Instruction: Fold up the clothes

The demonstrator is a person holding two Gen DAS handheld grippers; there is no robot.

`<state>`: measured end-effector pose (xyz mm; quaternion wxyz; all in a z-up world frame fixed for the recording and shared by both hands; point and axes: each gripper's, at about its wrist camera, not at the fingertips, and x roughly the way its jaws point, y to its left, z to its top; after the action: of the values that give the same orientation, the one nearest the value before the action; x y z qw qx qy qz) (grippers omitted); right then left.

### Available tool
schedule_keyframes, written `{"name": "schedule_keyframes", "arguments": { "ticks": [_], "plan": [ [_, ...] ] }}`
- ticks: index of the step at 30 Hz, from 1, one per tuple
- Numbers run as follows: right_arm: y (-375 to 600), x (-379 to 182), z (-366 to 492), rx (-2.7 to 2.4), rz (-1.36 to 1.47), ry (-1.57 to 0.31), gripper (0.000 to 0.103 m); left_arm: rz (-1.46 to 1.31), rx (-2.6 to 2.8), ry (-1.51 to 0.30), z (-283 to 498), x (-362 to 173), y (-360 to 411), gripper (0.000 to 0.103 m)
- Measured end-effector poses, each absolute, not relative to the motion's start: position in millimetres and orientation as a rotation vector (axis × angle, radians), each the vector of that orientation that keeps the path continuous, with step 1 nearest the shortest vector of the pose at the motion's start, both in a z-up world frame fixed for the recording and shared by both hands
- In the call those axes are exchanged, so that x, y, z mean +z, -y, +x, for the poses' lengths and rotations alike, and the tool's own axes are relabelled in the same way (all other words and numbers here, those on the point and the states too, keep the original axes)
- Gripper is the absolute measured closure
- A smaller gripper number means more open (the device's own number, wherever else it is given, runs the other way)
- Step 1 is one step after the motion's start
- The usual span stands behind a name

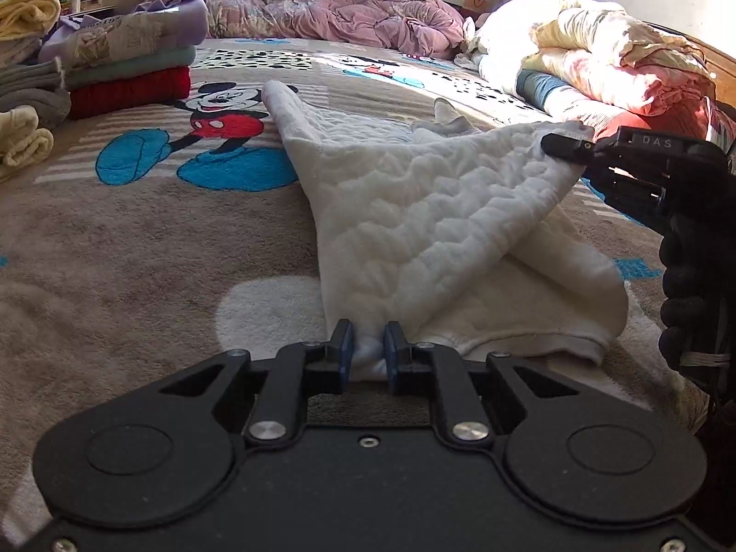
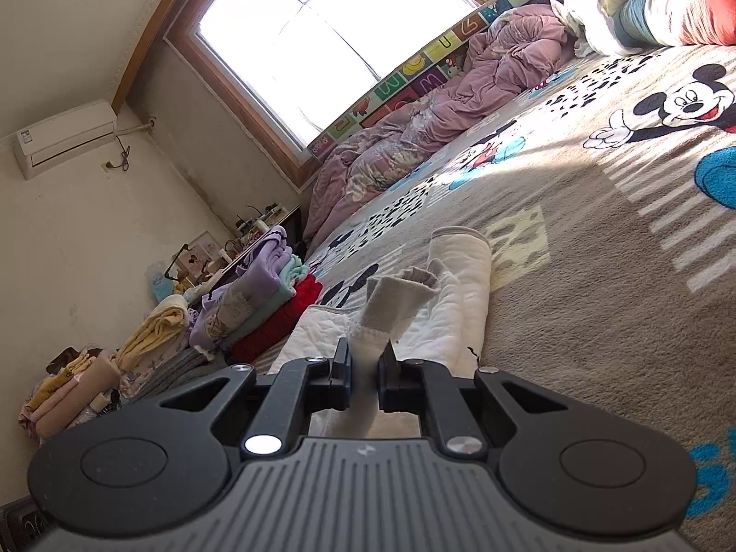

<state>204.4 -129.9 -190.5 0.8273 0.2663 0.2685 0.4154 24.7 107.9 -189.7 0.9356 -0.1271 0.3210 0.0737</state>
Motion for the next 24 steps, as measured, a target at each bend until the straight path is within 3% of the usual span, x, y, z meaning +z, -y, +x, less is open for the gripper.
{"name": "schedule_keyframes", "arguments": {
  "ticks": [4,9,24],
  "plan": [
    [136.9,-193.1,202.2,0.878,0.564,-0.58,0.091,-0.364,0.196,-0.563,37.7,-165.4,-146.1,0.091],
    [138.9,-193.0,203.9,0.878,0.57,-0.576,0.091,-0.41,0.256,-0.574,101.7,-170.7,-190.6,0.091],
    [148.9,-195.9,211.9,0.899,0.57,-0.598,0.091,-0.197,0.112,-0.599,207.0,-184.8,-200.1,0.091]
  ]
}}
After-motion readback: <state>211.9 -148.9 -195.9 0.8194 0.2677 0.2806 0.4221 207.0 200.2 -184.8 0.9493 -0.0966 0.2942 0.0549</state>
